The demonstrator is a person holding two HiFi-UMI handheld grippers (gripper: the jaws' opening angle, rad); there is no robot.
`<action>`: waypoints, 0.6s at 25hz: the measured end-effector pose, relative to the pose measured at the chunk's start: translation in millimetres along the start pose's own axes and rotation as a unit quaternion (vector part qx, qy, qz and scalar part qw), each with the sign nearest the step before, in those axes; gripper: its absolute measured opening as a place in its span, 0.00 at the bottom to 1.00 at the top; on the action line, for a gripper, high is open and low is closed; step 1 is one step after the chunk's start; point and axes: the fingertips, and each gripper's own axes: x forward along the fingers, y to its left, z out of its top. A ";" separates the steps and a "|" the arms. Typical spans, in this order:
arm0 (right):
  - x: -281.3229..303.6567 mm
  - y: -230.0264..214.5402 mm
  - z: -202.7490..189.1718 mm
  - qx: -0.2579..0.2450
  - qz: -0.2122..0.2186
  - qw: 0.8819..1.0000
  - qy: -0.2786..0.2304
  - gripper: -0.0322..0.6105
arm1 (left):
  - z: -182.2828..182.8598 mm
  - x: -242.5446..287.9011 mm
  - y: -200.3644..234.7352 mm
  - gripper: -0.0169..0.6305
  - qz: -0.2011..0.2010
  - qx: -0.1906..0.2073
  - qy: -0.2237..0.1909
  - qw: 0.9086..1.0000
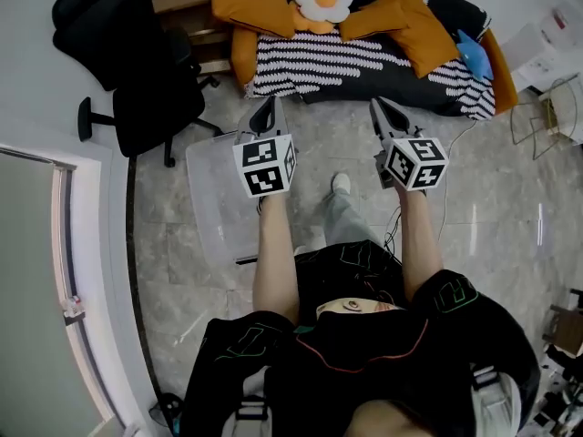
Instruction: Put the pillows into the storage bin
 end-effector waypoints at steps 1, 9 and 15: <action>10.0 -4.1 -1.8 0.003 0.007 1.000 0.002 0.05 | -1.4 8.5 2.8 0.02 0.007 -0.001 0.004 1.000; 82.1 -93.9 0.5 0.032 0.022 0.999 0.019 0.05 | -5.8 116.2 -26.9 0.02 0.009 0.001 0.042 0.999; 125.1 -180.8 26.5 0.052 0.016 0.998 0.015 0.05 | 24.2 200.9 -55.5 0.02 0.007 0.013 0.048 0.999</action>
